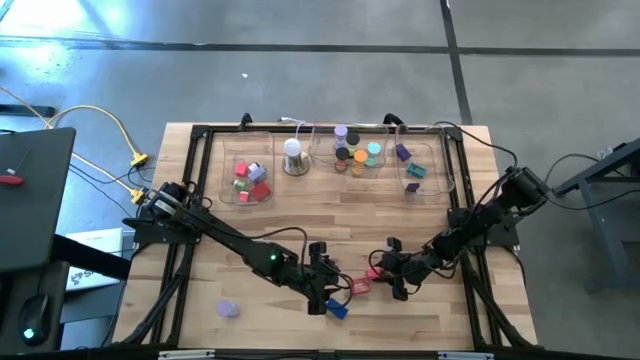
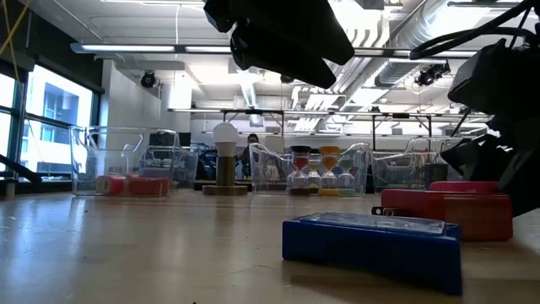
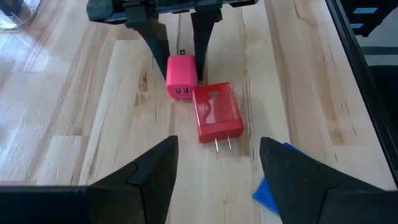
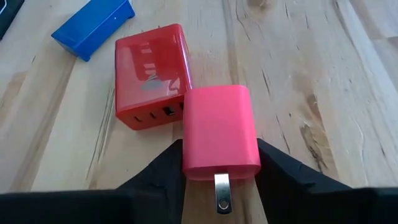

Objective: Pick & Place Office items
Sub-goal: Put the light pink charger adapter into the left transparent bin

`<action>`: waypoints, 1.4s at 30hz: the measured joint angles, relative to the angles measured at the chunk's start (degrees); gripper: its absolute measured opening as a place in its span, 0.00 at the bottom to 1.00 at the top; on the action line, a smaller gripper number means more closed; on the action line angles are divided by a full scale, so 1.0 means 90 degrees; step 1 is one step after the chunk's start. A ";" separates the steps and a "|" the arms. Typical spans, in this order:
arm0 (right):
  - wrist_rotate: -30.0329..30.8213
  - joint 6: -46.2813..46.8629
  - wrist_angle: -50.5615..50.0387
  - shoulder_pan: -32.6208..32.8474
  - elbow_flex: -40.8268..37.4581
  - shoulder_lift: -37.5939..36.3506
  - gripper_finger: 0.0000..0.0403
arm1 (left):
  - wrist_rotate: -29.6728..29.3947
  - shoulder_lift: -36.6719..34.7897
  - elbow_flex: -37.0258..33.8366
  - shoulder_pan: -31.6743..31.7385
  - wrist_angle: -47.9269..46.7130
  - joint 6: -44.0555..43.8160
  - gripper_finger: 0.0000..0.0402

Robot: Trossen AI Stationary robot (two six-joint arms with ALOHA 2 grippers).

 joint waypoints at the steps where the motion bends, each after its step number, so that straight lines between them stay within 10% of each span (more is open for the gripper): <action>1: -0.0004 -0.0032 0.0008 -0.0009 0.0003 -0.0003 0.35 | -0.0003 0.0000 0.0000 0.0000 0.0000 0.0000 0.54; 10: -0.0044 -0.0362 -0.0523 -0.0126 0.0222 -0.0458 0.35 | -0.0073 0.0000 0.0000 0.0000 0.0017 0.1304 0.54; 25: -0.0194 -0.0870 -0.0734 -0.0385 0.1169 -0.1163 0.35 | -0.0083 0.0000 0.0002 0.0000 0.0984 0.6229 0.54; 42: -0.0309 -0.0906 -0.0489 -0.0533 0.1309 -0.1163 0.35 | -0.0117 -0.0002 0.0002 0.0073 0.1219 0.7071 0.54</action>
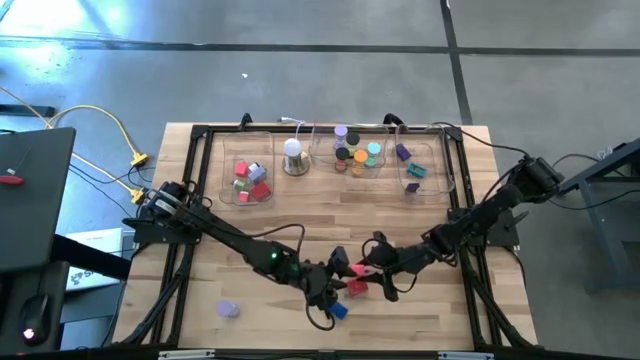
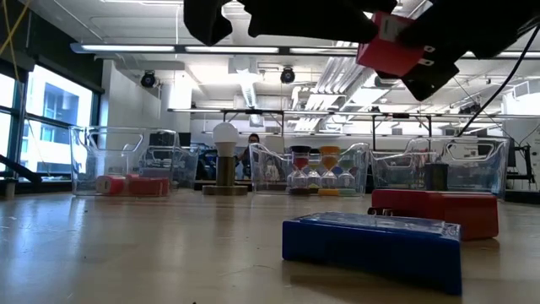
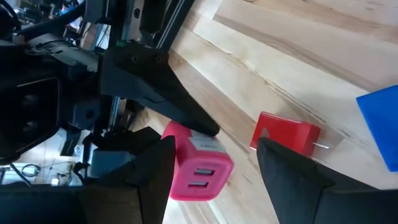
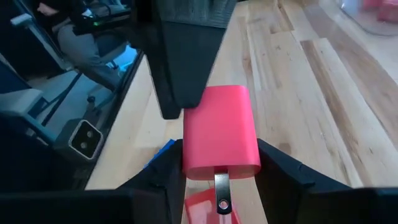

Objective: Pick & Place Office items
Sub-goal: Put the light pink charger adapter into the left transparent bin

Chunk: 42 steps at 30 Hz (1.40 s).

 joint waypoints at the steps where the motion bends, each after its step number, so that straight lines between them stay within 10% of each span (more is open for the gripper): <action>1: -0.0059 0.0002 0.0024 -0.0028 0.0000 0.0000 0.35 | -0.0003 0.0000 0.0000 0.0000 0.0008 0.0070 0.54; 26: -0.0278 -0.0257 0.0685 -0.0100 0.0005 -0.0005 0.35 | -0.0401 0.0001 -0.0002 -0.0005 0.0831 0.0583 0.54; 42: -0.0439 -0.0226 0.0776 -0.0103 0.0005 -0.0005 0.35 | -0.0432 0.0005 -0.0007 -0.0054 0.0863 0.0403 0.35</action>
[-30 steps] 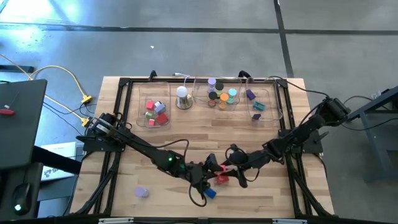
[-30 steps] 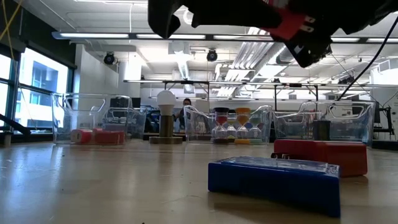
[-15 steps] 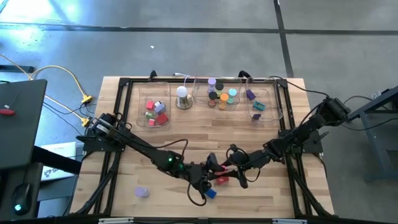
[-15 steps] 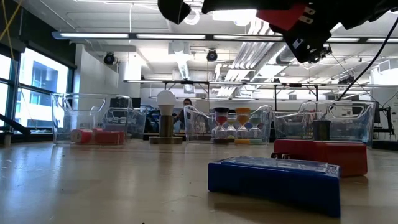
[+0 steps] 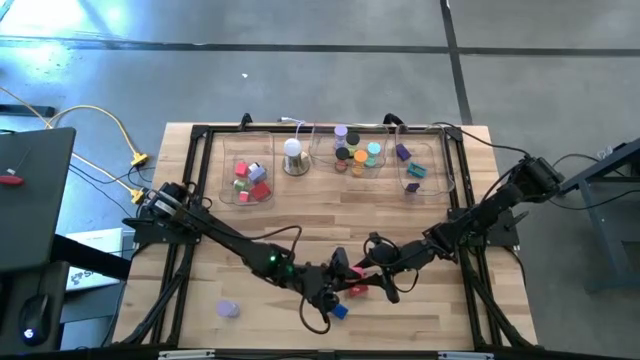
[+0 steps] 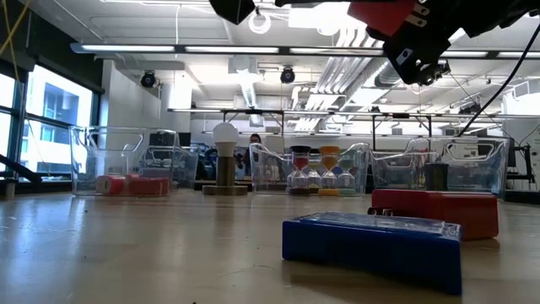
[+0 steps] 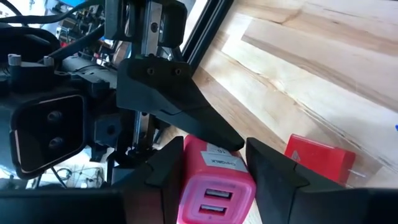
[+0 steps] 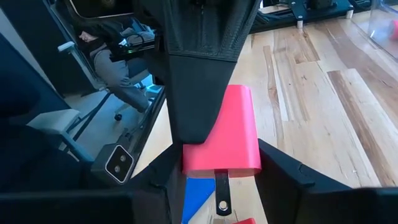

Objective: Pick & Place Office items
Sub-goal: Put the light pink charger adapter into the left transparent bin

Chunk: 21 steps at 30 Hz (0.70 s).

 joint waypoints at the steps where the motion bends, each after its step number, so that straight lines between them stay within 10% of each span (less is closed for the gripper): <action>1: -0.0027 -0.0002 0.0001 0.0000 0.0000 0.0000 0.35 | -0.0035 0.0000 0.0000 -0.0002 0.0007 -0.0025 0.36; 5: -0.0208 0.0023 0.0027 -0.0010 0.0000 0.0000 0.38 | -0.0196 0.0000 0.0000 -0.0073 0.0032 -0.0161 0.37; 11: -0.0277 0.0259 0.0081 -0.0020 -0.0002 0.0005 0.70 | -0.0345 0.0000 0.0005 -0.0170 0.0077 -0.0532 0.37; 21: 0.0403 0.0098 -0.0407 -0.0124 -0.0002 0.0005 0.92 | -0.1945 -0.0002 0.0010 -0.0349 -0.0668 -0.3262 0.37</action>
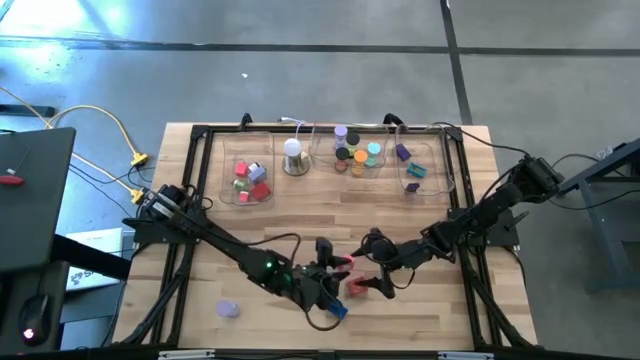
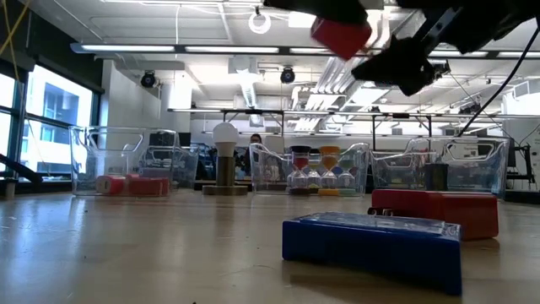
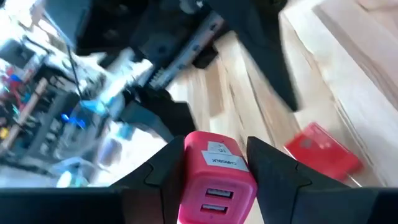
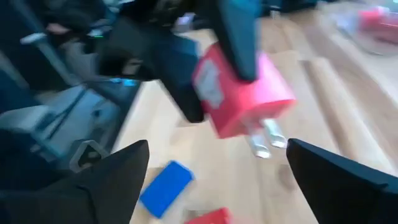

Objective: Pick & Place Office items
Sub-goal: Put the light pink charger adapter into the left transparent bin

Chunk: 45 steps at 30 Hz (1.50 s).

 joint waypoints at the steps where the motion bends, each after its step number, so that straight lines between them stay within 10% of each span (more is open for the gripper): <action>1: 0.0110 0.0018 -0.0085 0.0000 0.0000 0.0000 0.93 | -0.0002 0.0000 0.0000 -0.0002 -0.0137 -0.0181 0.37; 18: -0.0049 0.0358 -0.0458 0.0005 0.0000 0.0000 0.92 | -0.0564 -0.0993 0.0000 -0.0130 -0.4286 -0.4302 0.37; 25: -0.0049 0.0497 -0.0522 0.0005 0.0000 0.0000 0.92 | -0.1748 -0.1710 0.0000 -0.0359 -0.7116 -0.7429 0.37; 32: -0.0049 0.0495 -0.0522 0.0005 0.0000 0.0000 0.92 | -0.1617 -0.1882 -0.0052 -0.0241 -1.0009 -1.0332 0.37; 45: -0.0047 0.0334 -0.0512 0.0005 0.0000 0.0000 0.92 | -0.1428 -0.2507 -0.0912 0.1458 -1.0157 -0.9931 0.38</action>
